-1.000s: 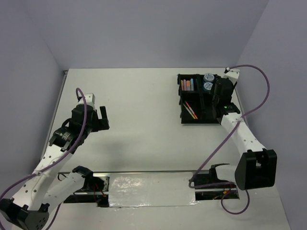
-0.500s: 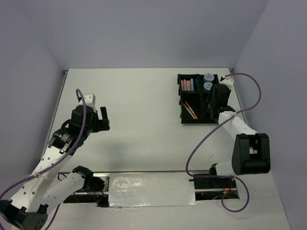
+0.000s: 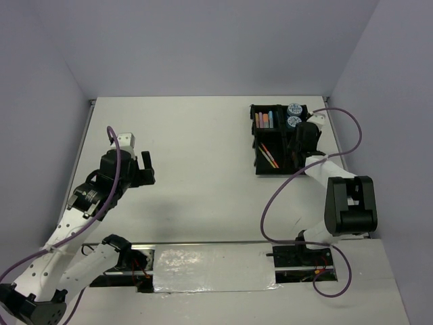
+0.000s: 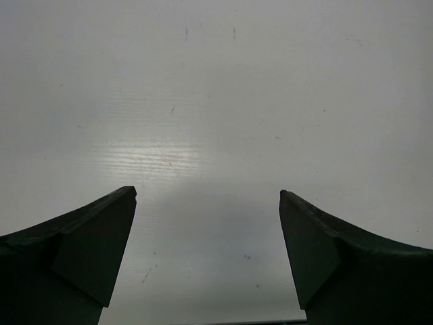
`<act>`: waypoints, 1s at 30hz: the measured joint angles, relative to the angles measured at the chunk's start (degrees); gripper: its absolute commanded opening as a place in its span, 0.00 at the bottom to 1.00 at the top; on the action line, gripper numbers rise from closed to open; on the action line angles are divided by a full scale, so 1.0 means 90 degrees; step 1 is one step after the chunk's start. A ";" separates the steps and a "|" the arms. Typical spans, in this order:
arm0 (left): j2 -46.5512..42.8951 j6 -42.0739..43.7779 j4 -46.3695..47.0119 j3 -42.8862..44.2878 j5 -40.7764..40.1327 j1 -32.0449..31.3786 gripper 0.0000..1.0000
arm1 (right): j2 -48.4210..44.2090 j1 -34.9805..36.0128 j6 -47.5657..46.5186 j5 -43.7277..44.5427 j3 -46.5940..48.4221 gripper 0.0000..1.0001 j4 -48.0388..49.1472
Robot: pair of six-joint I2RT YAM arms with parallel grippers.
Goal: Sort the stationery into containers
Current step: Place the stationery in the storage box.
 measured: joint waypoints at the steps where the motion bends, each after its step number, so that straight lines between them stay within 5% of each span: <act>1: 0.0000 0.0000 0.0000 0.0000 0.0000 -0.0010 0.99 | 0.0049 -0.0022 0.0005 -0.0005 0.0007 0.31 0.0010; 7: 0.0000 0.0000 0.0000 0.0000 0.0000 -0.0036 0.99 | 0.0085 -0.0260 0.0002 -0.0070 0.0058 0.55 0.0005; 14: 0.0000 0.0000 0.0000 0.0000 0.0002 -0.0039 0.99 | 0.0085 -0.0265 0.0000 -0.0134 0.0061 0.72 0.0000; 15: 0.0000 0.0000 0.0000 0.0000 0.0002 -0.0039 0.99 | 0.0085 -0.0265 0.0000 -0.0155 0.0061 0.99 0.0000; 25: 0.0010 0.0000 0.0000 0.0000 0.0002 -0.0061 0.99 | -0.0024 -0.0265 0.0029 -0.0342 0.0085 1.00 -0.0168; 30: 0.0080 -0.0010 -0.0005 0.0000 -0.0080 -0.0058 0.99 | -0.0918 -0.0265 0.0027 -0.0464 0.0301 1.00 -0.0770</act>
